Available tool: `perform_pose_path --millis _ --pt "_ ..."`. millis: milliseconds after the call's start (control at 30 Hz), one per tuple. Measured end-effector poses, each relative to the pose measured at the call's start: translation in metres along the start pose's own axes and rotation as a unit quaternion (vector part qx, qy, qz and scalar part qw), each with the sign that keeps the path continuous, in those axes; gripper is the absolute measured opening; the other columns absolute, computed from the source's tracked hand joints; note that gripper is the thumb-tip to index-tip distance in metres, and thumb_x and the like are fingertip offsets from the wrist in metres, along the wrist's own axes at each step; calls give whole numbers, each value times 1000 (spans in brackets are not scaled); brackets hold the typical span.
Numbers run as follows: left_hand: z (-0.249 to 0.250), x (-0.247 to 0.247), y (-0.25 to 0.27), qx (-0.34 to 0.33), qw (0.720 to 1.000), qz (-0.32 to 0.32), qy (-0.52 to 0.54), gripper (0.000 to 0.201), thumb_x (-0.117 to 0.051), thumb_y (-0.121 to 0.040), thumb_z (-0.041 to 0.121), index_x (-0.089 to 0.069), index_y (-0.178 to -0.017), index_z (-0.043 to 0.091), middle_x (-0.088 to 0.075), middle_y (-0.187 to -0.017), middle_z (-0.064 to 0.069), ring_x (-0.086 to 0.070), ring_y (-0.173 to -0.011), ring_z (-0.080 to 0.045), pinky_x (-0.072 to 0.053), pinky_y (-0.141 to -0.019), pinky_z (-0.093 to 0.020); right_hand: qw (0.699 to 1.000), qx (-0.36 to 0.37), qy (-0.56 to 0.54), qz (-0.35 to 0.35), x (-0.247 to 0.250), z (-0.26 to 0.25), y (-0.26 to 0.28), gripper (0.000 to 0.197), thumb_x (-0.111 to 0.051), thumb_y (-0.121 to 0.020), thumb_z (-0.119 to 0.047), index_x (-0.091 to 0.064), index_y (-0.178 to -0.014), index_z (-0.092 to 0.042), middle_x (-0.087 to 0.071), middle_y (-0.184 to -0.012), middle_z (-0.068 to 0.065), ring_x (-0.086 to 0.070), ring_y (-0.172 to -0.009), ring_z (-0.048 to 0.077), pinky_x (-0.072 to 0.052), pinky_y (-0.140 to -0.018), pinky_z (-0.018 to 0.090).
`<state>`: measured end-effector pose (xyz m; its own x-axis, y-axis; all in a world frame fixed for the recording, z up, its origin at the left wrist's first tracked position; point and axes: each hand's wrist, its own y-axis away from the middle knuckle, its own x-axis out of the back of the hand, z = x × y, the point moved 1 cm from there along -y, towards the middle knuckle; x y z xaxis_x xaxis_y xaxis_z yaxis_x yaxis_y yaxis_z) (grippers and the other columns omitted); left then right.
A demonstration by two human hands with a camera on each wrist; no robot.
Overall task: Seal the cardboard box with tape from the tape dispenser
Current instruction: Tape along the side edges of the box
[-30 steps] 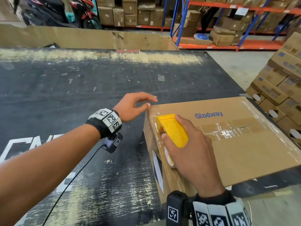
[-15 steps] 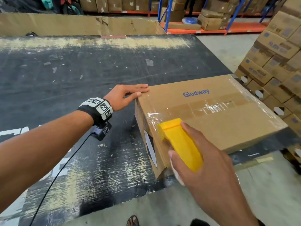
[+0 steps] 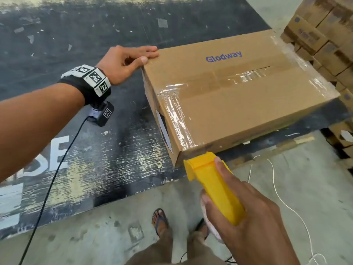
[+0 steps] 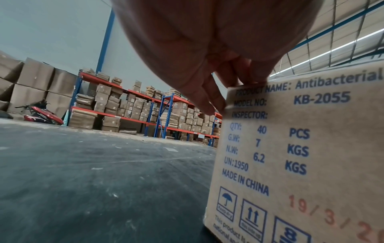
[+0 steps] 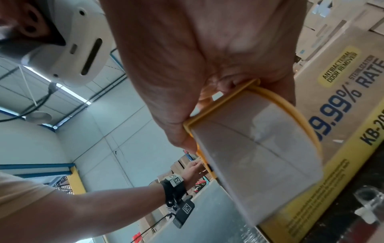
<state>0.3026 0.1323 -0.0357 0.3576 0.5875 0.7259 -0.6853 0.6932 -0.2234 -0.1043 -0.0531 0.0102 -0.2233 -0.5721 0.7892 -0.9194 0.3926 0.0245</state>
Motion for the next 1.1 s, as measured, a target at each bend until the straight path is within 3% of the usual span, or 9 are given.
perform_pose_path --millis 100,167,267,367,533,700,800,933,1100 --pt "-1 -3 0 8 1000 10 20 37 -50 -104 37 -63 -139 29 -58 -149 11 -48 -143 -2 -39 -121 -41 993 -55 -30 -103 -10 23 -11 66 -61 -74 -68 -46 -138 -66 -60 -65 -13 -57 -70 -1 -46 -66 13" --pt "-2 -4 0 8 1000 16 25 37 -50 -104 36 -63 -138 28 -58 -149 10 -48 -142 -2 -41 -120 -43 979 -86 -4 -184 -29 50 -9 72 -55 -70 -72 -50 -141 -57 -63 -66 -13 -60 -67 2 -50 -68 17" --pt "-2 -6 0 12 999 28 34 36 -51 -104 33 -65 -137 28 -59 -148 9 -48 -142 -3 -40 -120 -43 967 -120 -1 -225 -52 92 3 79 -53 -68 -74 -51 -143 -49 -76 -92 -10 -69 -90 9 -54 -84 28" --pt "7 -6 -1 40 998 53 6 36 -52 -101 25 -68 -132 29 -62 -144 12 -49 -140 -1 -35 -122 -40 973 -111 -60 -191 -44 108 0 67 -67 -74 -68 -51 -139 -58 -74 -103 -19 -68 -90 3 -53 -79 21" --pt "73 -18 18 -16 988 112 -102 24 -59 -93 31 -74 -112 30 -64 -138 5 -48 -139 -21 -35 -117 -52 982 -79 -143 -92 -14 115 -19 67 -73 -73 -63 -54 -137 -56 -60 -123 -42 -60 -111 -11 -50 -85 19" --pt "164 -67 87 -96 990 -83 -56 54 -70 -87 57 -63 -136 34 -47 -156 7 -46 -143 -13 -38 -118 -48 983 -64 -170 -6 7 128 -36 66 -75 -75 -52 -58 -138 -47 -63 -129 -29 -58 -112 -12 -44 -82 4" --pt "166 -84 104 -107 984 -113 -90 55 -67 -90 55 -61 -140 33 -47 -158 5 -41 -148 -13 -32 -122 -48 978 -63 -197 21 17 136 -46 67 -76 -76 -46 -58 -141 -41 -66 -132 -12 -62 -117 7 -50 -89 21" --pt "162 -81 104 -85 986 -104 -97 51 -69 -90 48 -63 -138 31 -48 -158 7 -38 -151 -8 -26 -126 -48 973 -79 -215 36 29 158 -60 71 -86 -77 -24 -58 -141 -37 -65 -131 -19 -63 -119 8 -51 -97 35" --pt "174 -74 102 -17 992 -86 -90 46 -74 -81 40 -66 -127 37 -51 -151 16 -42 -146 -4 -40 -119 -45 948 -142 -253 128 63 206 -86 57 -71 -85 -2 -55 -131 -29 -69 -116 11 -68 -94 25 -54 -84 45"
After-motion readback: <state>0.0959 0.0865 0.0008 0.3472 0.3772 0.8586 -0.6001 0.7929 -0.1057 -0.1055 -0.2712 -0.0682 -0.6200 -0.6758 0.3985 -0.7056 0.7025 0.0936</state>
